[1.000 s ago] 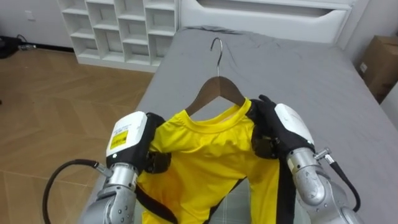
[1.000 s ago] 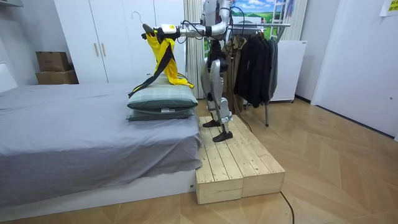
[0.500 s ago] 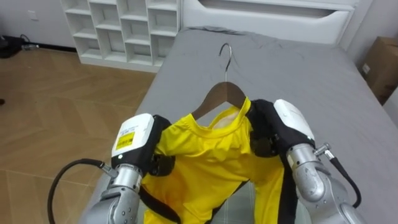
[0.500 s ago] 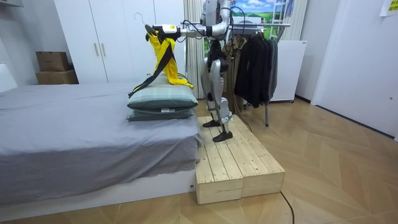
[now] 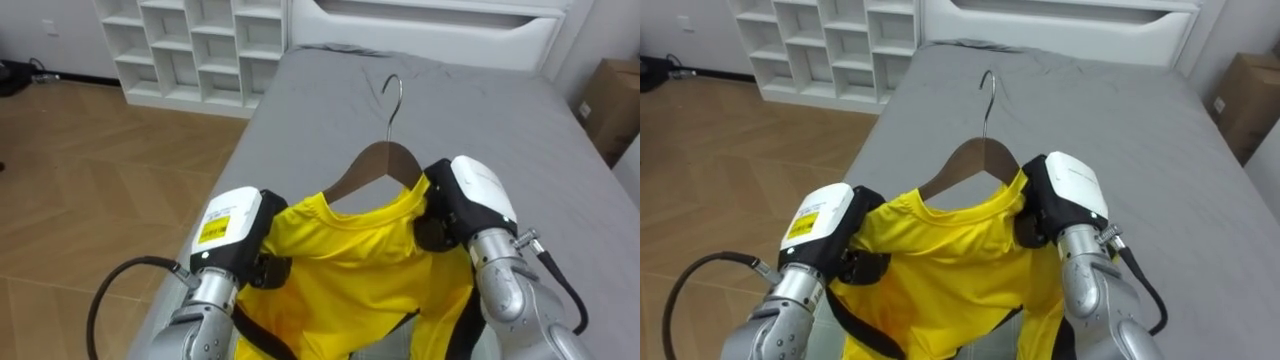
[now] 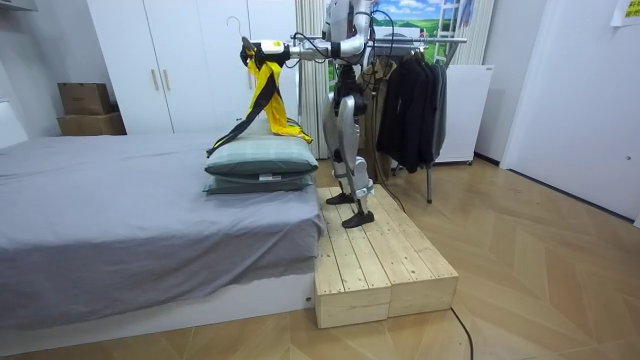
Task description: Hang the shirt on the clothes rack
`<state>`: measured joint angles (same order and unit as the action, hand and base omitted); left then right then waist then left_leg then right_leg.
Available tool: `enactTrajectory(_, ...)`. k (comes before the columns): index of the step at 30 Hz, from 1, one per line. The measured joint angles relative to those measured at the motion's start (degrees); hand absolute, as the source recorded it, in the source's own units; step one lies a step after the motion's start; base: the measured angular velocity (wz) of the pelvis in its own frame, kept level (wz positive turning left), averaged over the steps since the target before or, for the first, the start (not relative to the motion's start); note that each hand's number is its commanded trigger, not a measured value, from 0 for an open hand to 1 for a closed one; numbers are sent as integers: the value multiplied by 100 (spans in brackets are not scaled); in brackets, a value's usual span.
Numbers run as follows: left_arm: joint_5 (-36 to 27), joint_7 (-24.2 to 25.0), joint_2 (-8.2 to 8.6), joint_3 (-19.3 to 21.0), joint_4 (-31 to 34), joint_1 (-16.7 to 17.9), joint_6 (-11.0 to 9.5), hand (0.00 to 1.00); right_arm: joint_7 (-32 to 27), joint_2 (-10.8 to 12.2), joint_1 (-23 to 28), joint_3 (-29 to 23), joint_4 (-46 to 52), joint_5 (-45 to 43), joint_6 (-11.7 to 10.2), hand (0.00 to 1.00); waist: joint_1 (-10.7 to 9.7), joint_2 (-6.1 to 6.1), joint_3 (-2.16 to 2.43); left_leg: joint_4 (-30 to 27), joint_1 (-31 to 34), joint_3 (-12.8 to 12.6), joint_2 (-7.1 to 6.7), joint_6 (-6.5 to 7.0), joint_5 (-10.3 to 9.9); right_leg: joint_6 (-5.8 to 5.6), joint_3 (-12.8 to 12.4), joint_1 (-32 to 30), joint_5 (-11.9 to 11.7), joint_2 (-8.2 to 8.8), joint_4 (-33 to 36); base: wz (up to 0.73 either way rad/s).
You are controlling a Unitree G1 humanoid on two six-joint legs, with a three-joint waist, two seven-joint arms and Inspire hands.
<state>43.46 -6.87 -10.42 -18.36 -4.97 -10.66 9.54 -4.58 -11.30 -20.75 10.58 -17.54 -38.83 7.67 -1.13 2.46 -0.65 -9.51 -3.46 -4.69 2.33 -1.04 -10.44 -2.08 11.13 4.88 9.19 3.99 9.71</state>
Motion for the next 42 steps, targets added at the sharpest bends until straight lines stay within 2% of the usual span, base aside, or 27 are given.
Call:
enactTrajectory(18, 123, 0, -12, -173, 35, 0, 0, 100, -56, -30, -3, -3, -229, 182, 0, 100, 18, -2, 0, 1, -20, 3, 0, 0, 0, 0, -1, 21, 0, 0, -2, 0)
enactTrajectory(19, 123, 0, -12, -174, 35, 0, 0, 94, -61, -29, -3, -3, -229, 182, 0, 100, 18, -2, 0, 1, -20, 3, 0, 0, 0, 0, -1, 22, 0, 0, -1, 0)
enactTrajectory(20, 123, 0, -12, -175, 34, 0, 0, 65, -65, -29, -3, -3, -229, 183, 0, 100, 17, -2, 0, 1, -21, 1, 0, 0, 0, 0, -3, 21, 0, 0, -1, 0)
enactTrajectory(21, 122, 0, -12, -178, 34, 0, 0, 19, -67, -30, -3, -3, -234, 191, 0, 100, 18, -2, 0, 1, -21, 2, 0, 0, 0, 0, -2, 21, 0, 0, -1, 0)
enactTrajectory(22, 123, 0, -12, -178, 34, 0, 0, 0, -67, -32, -3, -3, -237, 209, 0, 100, 19, -2, 0, 1, -21, 2, 0, 0, 0, 0, -2, 21, 0, 0, -1, 0)
enactTrajectory(31, -228, 0, 26, -142, 43, 0, -38, 0, 111, 34, 0, 278, -314, 354, -11, 100, -12, 1, -2, 9, -23, 6, 0, 0, 0, 0, 5, 20, 0, -2, -5, 0)
enactTrajectory(37, -294, 0, 5, -124, 43, 0, -41, 0, 176, 35, -1, 287, -313, 378, -36, 100, 5, 6, -4, 12, -23, 13, 0, 0, 0, 0, 4, 22, 0, -2, -5, 0)
enactTrajectory(40, -406, 0, 13, -102, 43, 0, -133, 0, 233, 31, -1, 329, -313, 451, -38, 100, -10, 5, -4, 13, -24, 13, 0, 0, 0, 0, 4, 25, 0, -2, -5, 0)
enactTrajectory(42, -586, 0, 96, -124, 43, 0, -312, 0, 317, 50, 5, 460, -314, 471, -116, 100, -21, 10, -7, 15, -30, 14, 0, 0, 0, 0, 5, 32, 0, -2, -6, 0)
